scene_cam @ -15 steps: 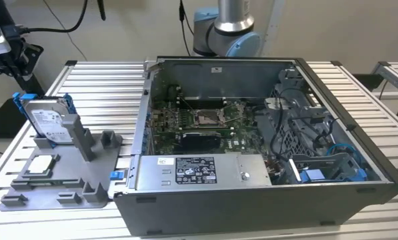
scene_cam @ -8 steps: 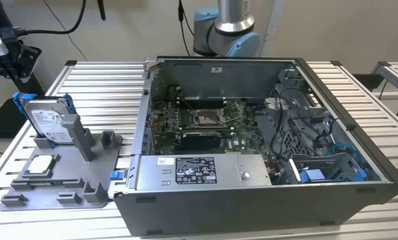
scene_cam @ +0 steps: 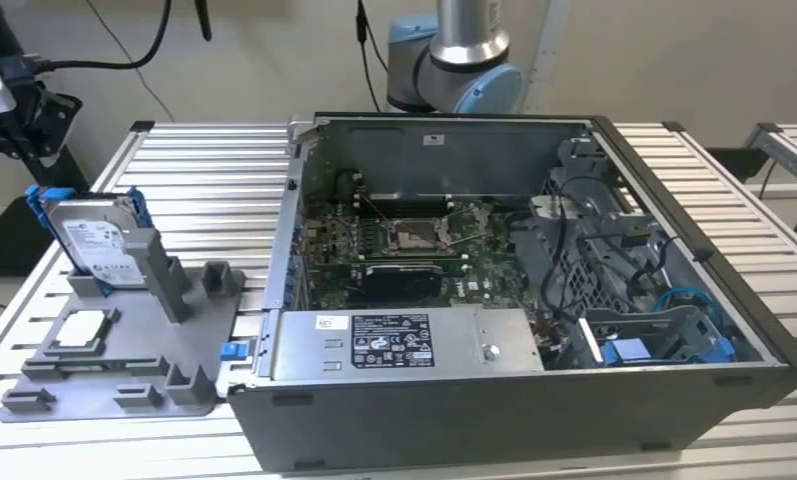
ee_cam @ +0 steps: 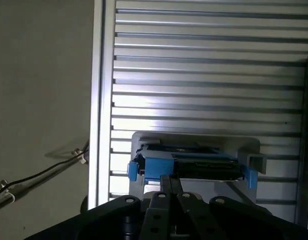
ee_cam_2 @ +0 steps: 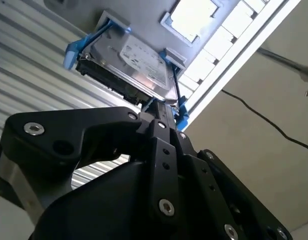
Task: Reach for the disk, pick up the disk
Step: 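Reach for the disk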
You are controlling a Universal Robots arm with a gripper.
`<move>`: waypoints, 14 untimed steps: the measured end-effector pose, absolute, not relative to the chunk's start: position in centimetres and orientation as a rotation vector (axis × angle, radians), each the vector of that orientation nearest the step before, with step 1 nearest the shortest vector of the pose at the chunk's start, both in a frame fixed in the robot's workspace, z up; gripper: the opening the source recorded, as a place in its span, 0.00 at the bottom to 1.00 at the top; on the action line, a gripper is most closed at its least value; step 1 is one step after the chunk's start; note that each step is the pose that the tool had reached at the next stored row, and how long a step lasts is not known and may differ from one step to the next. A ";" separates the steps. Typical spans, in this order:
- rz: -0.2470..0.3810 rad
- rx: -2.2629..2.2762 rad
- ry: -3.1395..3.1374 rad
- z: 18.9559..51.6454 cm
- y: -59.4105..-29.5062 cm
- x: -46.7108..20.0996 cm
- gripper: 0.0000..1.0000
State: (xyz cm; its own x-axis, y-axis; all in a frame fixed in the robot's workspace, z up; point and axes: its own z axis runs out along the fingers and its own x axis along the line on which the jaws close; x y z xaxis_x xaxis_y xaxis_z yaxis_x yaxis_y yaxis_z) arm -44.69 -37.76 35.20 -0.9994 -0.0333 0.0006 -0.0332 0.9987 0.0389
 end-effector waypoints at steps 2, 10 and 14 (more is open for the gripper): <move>-0.061 0.106 -3.137 35.2 -37.8 -44.7 0.00; -0.060 0.333 -3.118 35.2 -37.8 -44.7 0.00; -0.060 0.446 -3.103 35.2 -37.8 -44.7 0.00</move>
